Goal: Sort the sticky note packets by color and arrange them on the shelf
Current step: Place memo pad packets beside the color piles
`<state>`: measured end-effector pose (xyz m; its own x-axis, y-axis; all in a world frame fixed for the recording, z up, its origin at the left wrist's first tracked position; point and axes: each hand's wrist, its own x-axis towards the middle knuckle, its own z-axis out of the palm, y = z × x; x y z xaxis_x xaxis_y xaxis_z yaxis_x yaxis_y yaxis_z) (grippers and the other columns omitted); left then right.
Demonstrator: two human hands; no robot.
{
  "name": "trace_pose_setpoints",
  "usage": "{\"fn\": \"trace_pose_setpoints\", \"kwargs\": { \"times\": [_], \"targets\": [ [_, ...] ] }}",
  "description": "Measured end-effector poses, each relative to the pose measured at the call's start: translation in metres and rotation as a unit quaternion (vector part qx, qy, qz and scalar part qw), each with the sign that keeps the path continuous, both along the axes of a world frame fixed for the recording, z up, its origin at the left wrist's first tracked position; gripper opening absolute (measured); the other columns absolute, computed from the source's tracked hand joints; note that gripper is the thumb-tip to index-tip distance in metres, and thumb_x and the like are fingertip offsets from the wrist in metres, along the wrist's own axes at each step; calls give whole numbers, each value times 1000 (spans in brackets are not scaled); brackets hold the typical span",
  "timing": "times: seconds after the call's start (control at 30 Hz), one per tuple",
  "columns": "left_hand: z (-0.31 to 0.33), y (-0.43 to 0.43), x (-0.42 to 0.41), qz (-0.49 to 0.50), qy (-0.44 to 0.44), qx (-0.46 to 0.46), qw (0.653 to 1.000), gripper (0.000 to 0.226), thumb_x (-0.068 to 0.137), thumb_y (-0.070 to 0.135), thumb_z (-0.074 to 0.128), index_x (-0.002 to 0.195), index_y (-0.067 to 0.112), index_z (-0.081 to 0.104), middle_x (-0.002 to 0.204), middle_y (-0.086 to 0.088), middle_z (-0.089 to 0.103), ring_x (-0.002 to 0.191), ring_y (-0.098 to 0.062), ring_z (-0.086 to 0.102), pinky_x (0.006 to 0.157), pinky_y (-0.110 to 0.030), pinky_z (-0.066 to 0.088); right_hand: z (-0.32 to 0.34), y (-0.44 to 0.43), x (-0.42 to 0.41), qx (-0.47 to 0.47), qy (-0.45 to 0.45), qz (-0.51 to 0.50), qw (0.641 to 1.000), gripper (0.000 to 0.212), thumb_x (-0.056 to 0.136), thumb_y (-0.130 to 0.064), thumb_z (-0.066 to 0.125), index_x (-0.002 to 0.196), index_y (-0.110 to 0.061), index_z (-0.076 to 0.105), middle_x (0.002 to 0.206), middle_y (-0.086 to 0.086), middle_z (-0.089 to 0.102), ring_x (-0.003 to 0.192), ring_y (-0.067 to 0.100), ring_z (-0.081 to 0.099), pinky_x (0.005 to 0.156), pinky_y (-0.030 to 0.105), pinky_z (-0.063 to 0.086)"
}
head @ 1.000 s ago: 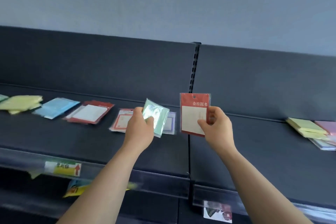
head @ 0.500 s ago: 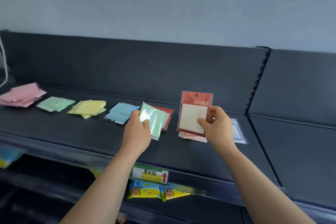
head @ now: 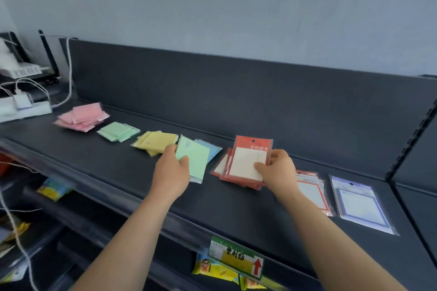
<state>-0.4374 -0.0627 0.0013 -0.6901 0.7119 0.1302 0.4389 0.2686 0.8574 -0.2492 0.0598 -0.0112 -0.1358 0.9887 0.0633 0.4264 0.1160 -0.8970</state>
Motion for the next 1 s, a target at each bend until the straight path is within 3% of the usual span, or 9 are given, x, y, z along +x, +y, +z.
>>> {"fn": "trace_pose_setpoints", "kwargs": {
  "times": [0.13,0.27,0.4,0.53,0.67,0.8,0.87,1.0],
  "targets": [
    [-4,8,-8,16,8,2,1000,35,99,14,42,134,10,44,122,-5,55,93,-21,52,74,-34,43,-4,4,-11,23,-102,17,994,48,82,-21,68,122,-7,45,121,9,53,107,25,53,87,35,44],
    [-7,9,-22,20,-4,12,1000,36,98,12,41,134,12,43,122,-5,55,95,-22,54,75,-34,45,-1,-2,-25,102,-196,30,975,60,83,-23,65,136,-10,41,136,11,36,125,29,34,105,35,32],
    [-2,9,-47,23,-24,34,999,36,97,10,39,132,16,43,115,1,56,85,-14,54,65,-32,45,11,-12,-62,153,-151,111,970,45,91,-24,59,133,-14,50,136,3,45,126,21,40,103,27,33],
    [4,8,-82,9,-76,52,996,29,93,6,38,117,20,45,112,3,56,94,-17,60,82,-45,55,17,-24,-117,102,-99,171,975,42,93,-28,57,132,-15,50,125,1,57,110,15,54,93,29,46],
    [9,4,-131,-7,-99,50,994,26,93,5,38,114,19,45,115,-1,57,100,-22,62,83,-43,57,19,-36,-178,60,-72,202,975,45,93,-28,58,134,-14,47,106,-5,64,82,6,61,70,19,48],
    [11,0,-185,-36,-84,37,995,26,93,8,41,115,20,46,118,0,60,102,-18,62,83,-45,57,19,-46,-240,38,-36,199,979,41,89,-24,64,127,-14,54,91,-2,71,76,17,67,73,36,57],
    [11,-3,-212,-50,-64,28,996,26,93,9,43,115,22,47,117,1,60,100,-18,63,82,-45,57,20,-50,-267,25,-23,197,980,34,88,-21,64,121,-16,56,87,-2,72,73,18,70,68,35,58],
    [12,-9,-264,-89,10,5,996,31,93,12,47,122,21,53,116,1,62,98,-18,64,81,-41,58,19,-55,-312,1,12,165,986,35,86,-17,68,119,-12,56,85,3,71,73,18,70,74,40,59]
  ]
}}
